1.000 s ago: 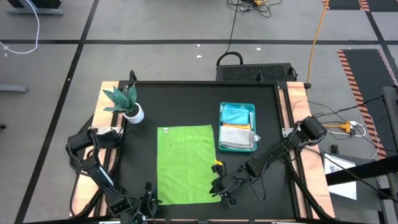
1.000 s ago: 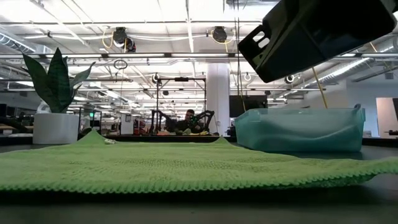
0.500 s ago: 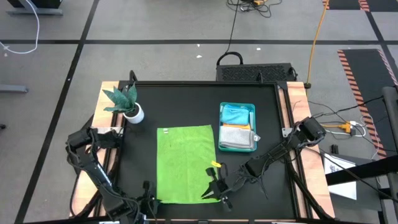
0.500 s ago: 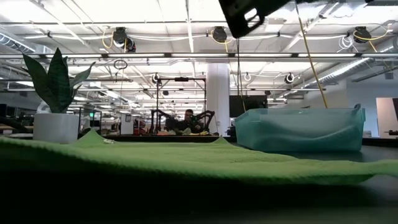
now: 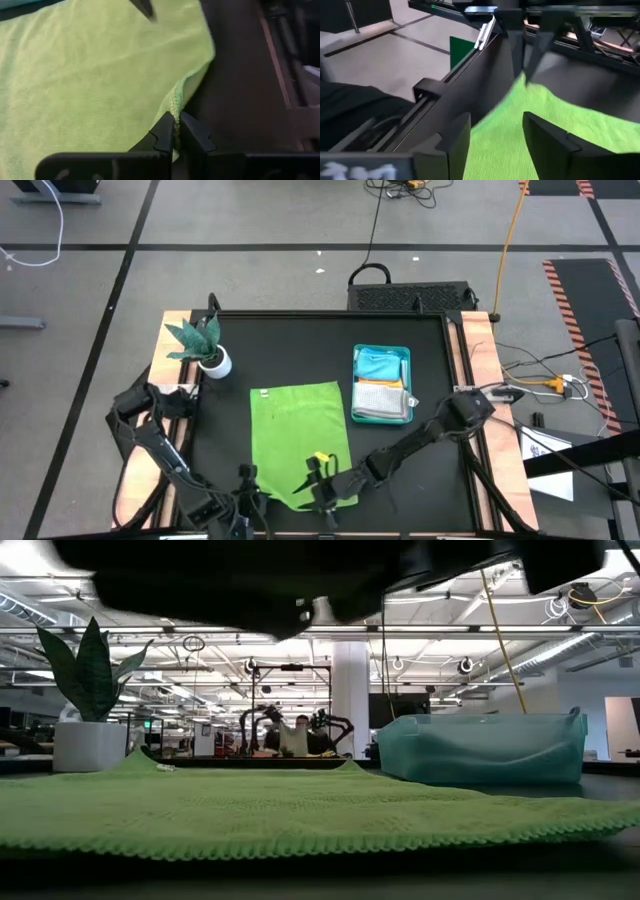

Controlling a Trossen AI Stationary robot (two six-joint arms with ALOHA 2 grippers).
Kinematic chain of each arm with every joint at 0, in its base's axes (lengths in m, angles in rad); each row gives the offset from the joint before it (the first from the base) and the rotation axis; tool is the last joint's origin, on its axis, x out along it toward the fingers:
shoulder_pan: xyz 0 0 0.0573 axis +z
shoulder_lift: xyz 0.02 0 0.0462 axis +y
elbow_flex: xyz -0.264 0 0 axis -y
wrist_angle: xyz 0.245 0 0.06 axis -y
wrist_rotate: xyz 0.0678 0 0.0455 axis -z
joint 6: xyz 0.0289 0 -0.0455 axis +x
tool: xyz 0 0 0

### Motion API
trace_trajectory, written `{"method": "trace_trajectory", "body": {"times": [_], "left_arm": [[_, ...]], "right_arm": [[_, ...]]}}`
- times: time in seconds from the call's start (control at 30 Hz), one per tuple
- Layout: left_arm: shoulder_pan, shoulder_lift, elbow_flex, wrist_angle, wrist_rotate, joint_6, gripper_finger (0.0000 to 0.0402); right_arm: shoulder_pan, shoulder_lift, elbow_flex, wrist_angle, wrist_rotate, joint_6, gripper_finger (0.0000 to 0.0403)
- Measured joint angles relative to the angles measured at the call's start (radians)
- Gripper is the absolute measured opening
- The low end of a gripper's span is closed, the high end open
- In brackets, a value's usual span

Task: Fold microfiber towels
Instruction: Fold the light green microfiber cloth

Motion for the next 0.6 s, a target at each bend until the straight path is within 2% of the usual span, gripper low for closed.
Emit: {"method": "trace_trajectory", "body": {"times": [0.07, 0.27, 0.6], "left_arm": [[0.012, 0.000, 0.000, -0.005, 0.000, -0.001, 0.0033], [0.034, 0.000, 0.000, -0.012, 0.001, -0.015, 0.0033], [0.050, 0.000, 0.000, -0.015, 0.000, -0.010, 0.0033]], "right_arm": [[-0.008, 0.047, 0.058, -0.002, 0.007, -0.003, 0.0181], [-0.032, 0.123, 0.154, -0.001, 0.129, -0.014, 0.0174], [-0.048, 0.124, 0.154, 0.000, 0.049, 0.002, 0.0121]]}}
